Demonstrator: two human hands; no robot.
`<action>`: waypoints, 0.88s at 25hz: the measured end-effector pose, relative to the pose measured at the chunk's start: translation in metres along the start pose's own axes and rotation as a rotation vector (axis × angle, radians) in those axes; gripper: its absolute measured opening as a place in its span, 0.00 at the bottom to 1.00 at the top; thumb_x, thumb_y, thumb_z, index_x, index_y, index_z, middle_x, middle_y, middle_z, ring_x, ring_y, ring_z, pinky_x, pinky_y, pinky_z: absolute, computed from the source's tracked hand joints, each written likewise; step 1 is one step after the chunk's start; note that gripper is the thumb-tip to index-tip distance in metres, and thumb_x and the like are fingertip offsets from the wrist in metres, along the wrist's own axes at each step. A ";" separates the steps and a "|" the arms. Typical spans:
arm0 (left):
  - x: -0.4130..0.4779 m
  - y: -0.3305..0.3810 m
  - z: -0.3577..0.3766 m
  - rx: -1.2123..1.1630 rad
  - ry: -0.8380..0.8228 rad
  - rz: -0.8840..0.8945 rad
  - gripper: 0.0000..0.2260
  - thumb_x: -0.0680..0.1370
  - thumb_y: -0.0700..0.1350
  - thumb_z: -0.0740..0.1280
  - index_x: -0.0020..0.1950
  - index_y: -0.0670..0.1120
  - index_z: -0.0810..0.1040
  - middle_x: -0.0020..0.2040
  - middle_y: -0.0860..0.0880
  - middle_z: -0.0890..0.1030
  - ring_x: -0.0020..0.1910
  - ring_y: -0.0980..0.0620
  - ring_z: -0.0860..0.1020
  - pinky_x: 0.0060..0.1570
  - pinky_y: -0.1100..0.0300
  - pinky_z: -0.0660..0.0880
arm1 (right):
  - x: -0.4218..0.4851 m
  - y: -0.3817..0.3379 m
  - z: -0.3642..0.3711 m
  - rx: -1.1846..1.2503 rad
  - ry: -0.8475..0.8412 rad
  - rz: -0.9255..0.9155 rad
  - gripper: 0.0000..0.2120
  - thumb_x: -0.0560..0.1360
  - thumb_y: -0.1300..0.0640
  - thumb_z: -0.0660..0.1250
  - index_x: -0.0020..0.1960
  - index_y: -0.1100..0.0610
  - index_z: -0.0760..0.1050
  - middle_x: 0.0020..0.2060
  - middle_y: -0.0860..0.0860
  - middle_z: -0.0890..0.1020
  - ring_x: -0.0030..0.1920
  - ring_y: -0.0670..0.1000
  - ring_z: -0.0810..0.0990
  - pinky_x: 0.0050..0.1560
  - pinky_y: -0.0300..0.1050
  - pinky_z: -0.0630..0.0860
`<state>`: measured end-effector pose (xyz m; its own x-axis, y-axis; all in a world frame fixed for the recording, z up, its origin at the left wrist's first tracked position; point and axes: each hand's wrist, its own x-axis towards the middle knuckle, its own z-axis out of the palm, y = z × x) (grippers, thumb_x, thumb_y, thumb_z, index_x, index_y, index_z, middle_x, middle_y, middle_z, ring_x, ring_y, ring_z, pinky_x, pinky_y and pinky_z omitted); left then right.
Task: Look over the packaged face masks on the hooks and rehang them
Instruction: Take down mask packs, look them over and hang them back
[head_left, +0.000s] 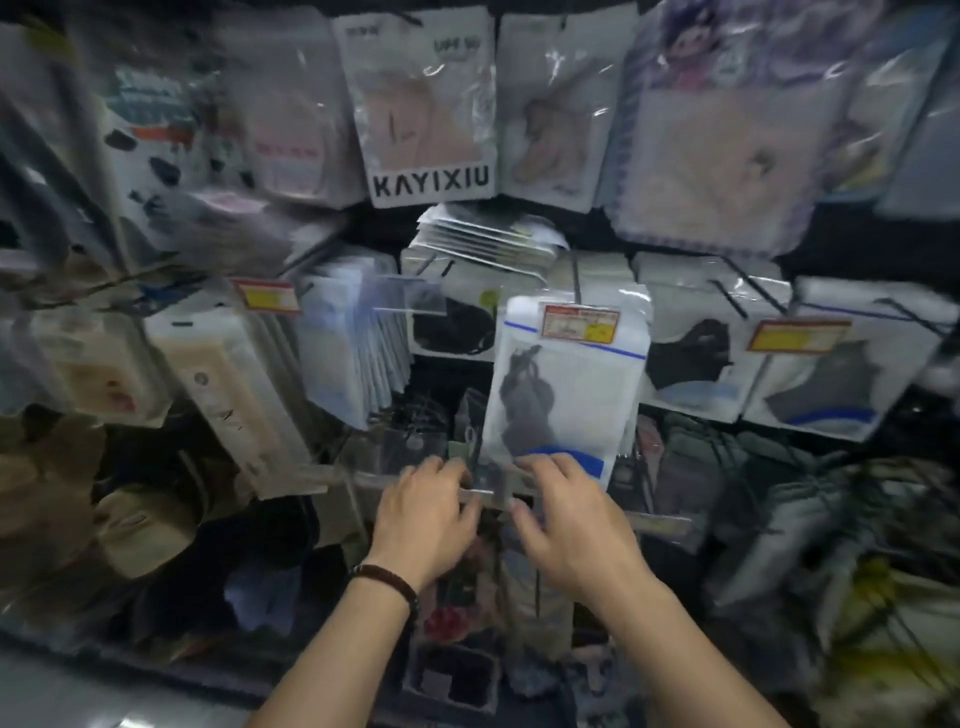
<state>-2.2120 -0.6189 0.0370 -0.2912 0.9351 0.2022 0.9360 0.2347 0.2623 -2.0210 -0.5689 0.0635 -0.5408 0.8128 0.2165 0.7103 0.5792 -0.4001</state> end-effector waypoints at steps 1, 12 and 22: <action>0.007 0.000 -0.004 -0.028 -0.005 0.031 0.13 0.82 0.60 0.64 0.59 0.54 0.77 0.56 0.50 0.79 0.57 0.45 0.79 0.55 0.47 0.78 | -0.001 0.001 -0.006 0.024 0.051 0.041 0.21 0.84 0.45 0.64 0.76 0.47 0.71 0.70 0.46 0.75 0.65 0.52 0.79 0.56 0.53 0.81; 0.066 0.038 -0.040 -0.603 0.083 0.051 0.26 0.83 0.58 0.69 0.78 0.50 0.71 0.70 0.49 0.75 0.69 0.49 0.75 0.70 0.51 0.74 | 0.007 0.025 -0.044 0.312 0.489 0.407 0.24 0.85 0.57 0.65 0.81 0.52 0.70 0.68 0.52 0.78 0.66 0.53 0.79 0.66 0.51 0.77; 0.077 0.048 -0.035 -0.696 0.099 -0.108 0.20 0.83 0.49 0.71 0.75 0.49 0.76 0.66 0.50 0.82 0.63 0.50 0.81 0.66 0.52 0.78 | 0.018 0.033 -0.041 0.375 0.455 0.450 0.26 0.84 0.54 0.67 0.82 0.51 0.69 0.68 0.52 0.81 0.68 0.54 0.80 0.70 0.59 0.80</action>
<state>-2.1960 -0.5449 0.0980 -0.4228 0.8797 0.2177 0.5667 0.0692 0.8210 -1.9887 -0.5326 0.0910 0.0643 0.9592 0.2753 0.5731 0.1904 -0.7971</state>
